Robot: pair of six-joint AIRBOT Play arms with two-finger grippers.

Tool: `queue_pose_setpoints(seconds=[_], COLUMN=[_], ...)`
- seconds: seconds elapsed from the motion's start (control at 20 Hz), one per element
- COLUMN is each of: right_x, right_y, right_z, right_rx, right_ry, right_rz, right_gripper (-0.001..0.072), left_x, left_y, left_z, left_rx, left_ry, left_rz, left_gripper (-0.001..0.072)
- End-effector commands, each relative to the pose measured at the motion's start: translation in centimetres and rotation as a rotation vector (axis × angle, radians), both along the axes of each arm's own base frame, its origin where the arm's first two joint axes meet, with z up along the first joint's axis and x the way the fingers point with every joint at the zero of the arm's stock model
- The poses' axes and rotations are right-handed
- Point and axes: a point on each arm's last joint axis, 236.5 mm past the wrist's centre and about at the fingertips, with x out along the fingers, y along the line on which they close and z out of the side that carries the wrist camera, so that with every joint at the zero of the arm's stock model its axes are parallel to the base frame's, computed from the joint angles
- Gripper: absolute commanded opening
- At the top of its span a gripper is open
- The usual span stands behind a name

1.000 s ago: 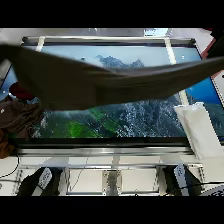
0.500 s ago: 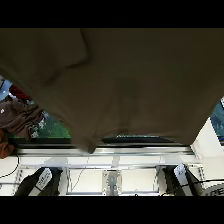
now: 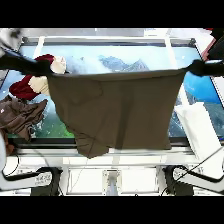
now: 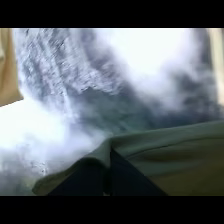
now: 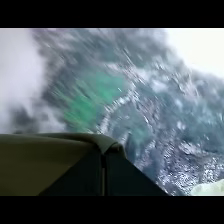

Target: Fold the shirts.

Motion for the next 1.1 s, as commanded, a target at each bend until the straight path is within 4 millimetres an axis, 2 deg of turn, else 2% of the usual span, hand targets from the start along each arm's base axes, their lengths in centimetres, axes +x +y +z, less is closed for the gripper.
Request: queue_pose_setpoints(seconds=[0.0, 0.05, 0.15, 0.2, 0.3, 0.4, 0.55, 0.75, 0.9, 1.05], right_x=[4.3, 5.6, 7.8, 8.3, 8.2, 7.0, 3.9, -0.8, -2.5, -2.8], right_y=[-1.5, -2.0, -2.7, -3.0, -2.8, -1.9, -1.3, -1.6, -1.3, -1.1], right_z=[-7.5, -7.7, -7.1, -6.9, -7.6, -10.0, -15.2, -21.5, -24.0, -24.9], right_rx=[-0.087, -0.089, -0.079, -0.077, -0.073, -0.062, -0.052, -0.09, -0.086, -0.071], right_ry=[0.059, 0.018, -0.069, -0.093, -0.073, 0.019, 0.167, 0.329, 0.368, 0.365], right_rz=[-0.073, -0.097, -0.141, -0.154, -0.148, -0.107, -0.086, -0.069, -0.078, -0.094], right_gripper=[0.0027, 0.0027, 0.0027, 0.0027, 0.0027, 0.0028, 0.0027, 0.0027, 0.0028, 0.0028], left_x=[5.6, 7.2, 9.8, 10.5, 10.2, 7.8, 2.4, -1.8, -3.6, -3.6], left_y=[0.2, -0.1, -0.6, -1.0, -1.5, -2.1, -3.0, -2.9, -3.2, -4.1], left_z=[-9.1, -9.7, -9.4, -9.0, -9.2, -11.5, -17.0, -21.7, -23.4, -23.5], left_rx=[0.083, 0.056, 0.0, -0.029, -0.053, -0.045, 0.008, 0.016, 0.002, -0.041], left_ry=[0.021, -0.019, -0.113, -0.143, -0.122, 0.011, 0.258, 0.397, 0.453, 0.448], left_rz=[0.095, 0.116, 0.153, 0.161, 0.161, 0.129, 0.022, 0.025, 0.029, 0.031], left_gripper=[0.0011, 0.0011, 0.0011, 0.0011, 0.0011, 0.0011, 0.0011, 0.0011, 0.0011, 0.0012])
